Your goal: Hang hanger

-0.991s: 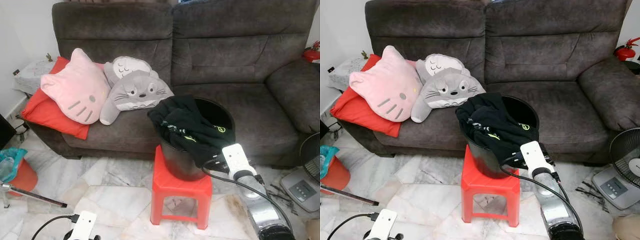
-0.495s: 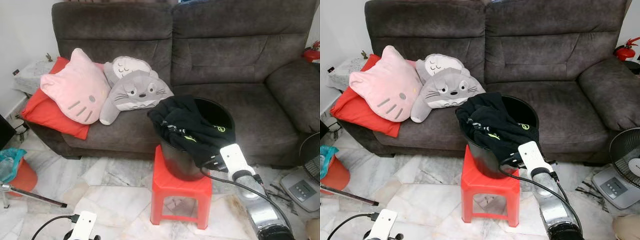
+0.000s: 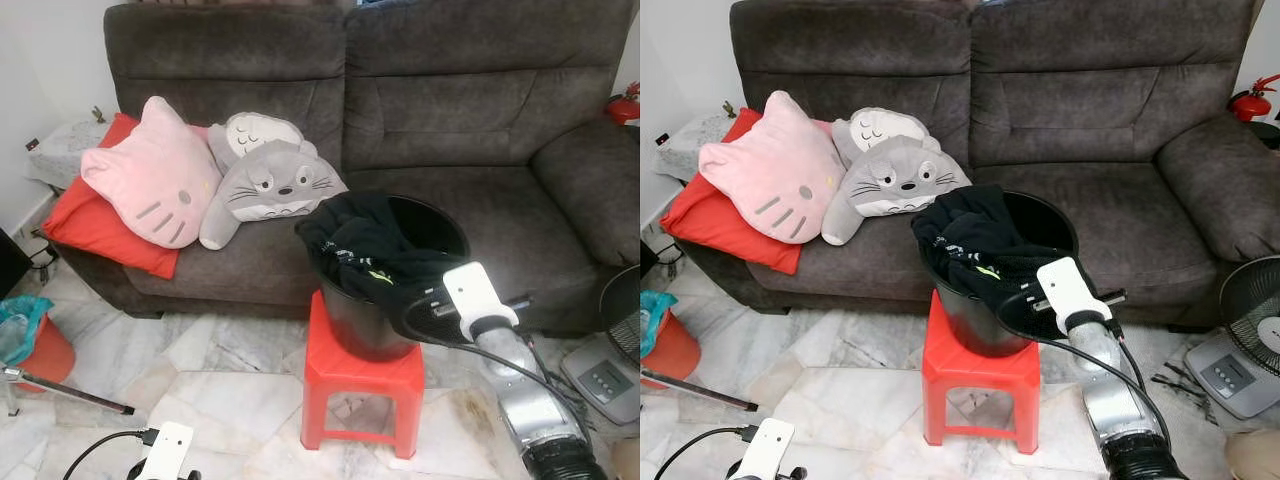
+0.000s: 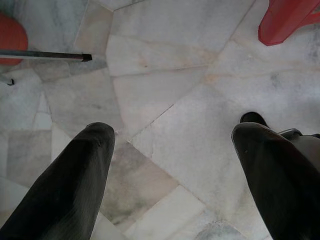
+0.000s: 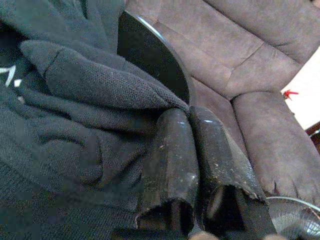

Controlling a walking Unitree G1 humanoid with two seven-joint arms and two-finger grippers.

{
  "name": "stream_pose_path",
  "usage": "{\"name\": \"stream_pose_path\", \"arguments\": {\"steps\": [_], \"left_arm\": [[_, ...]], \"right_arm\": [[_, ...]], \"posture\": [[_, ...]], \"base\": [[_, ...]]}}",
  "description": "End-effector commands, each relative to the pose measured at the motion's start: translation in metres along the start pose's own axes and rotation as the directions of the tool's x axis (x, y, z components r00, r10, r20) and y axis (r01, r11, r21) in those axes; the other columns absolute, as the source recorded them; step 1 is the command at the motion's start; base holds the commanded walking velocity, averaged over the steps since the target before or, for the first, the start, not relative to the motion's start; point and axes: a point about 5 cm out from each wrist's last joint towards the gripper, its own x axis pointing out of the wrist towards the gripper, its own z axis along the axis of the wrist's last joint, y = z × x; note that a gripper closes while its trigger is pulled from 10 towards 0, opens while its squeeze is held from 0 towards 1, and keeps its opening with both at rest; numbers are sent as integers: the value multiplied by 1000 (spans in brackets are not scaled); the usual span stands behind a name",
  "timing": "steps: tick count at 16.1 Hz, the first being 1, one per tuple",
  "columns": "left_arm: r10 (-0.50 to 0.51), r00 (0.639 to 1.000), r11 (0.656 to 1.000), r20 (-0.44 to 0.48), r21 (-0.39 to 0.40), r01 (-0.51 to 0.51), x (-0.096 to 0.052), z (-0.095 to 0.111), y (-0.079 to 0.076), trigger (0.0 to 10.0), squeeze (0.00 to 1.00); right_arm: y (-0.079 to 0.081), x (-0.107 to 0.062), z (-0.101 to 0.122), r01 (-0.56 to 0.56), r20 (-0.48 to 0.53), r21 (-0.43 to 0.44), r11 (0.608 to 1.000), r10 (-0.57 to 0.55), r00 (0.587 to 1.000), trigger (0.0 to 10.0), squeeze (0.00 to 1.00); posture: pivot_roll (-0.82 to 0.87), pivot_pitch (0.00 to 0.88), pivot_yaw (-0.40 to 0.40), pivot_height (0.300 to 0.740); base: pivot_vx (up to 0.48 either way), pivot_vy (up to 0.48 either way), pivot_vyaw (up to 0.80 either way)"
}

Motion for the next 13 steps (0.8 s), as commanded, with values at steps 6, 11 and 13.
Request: {"name": "stream_pose_path", "arguments": {"steps": [6,11,13], "left_arm": [[19,1000,1000,-22,15,-19,-1,-3,6,10000,0],[20,1000,1000,-22,16,-20,-1,-3,6,10000,0],[20,1000,1000,-22,16,-19,-1,-3,6,10000,0]], "right_arm": [[-6,16,11,-25,31,-60,998,27,999,0,0],[-4,26,22,-96,98,-153,984,112,989,0,0],[-3,31,21,-126,85,-170,977,142,986,0,0]], "posture": [[-195,0,79,732],[-192,0,81,732],[-191,0,81,732]], "base": [[0,0,0],[0,0,0],[0,0,0]]}}
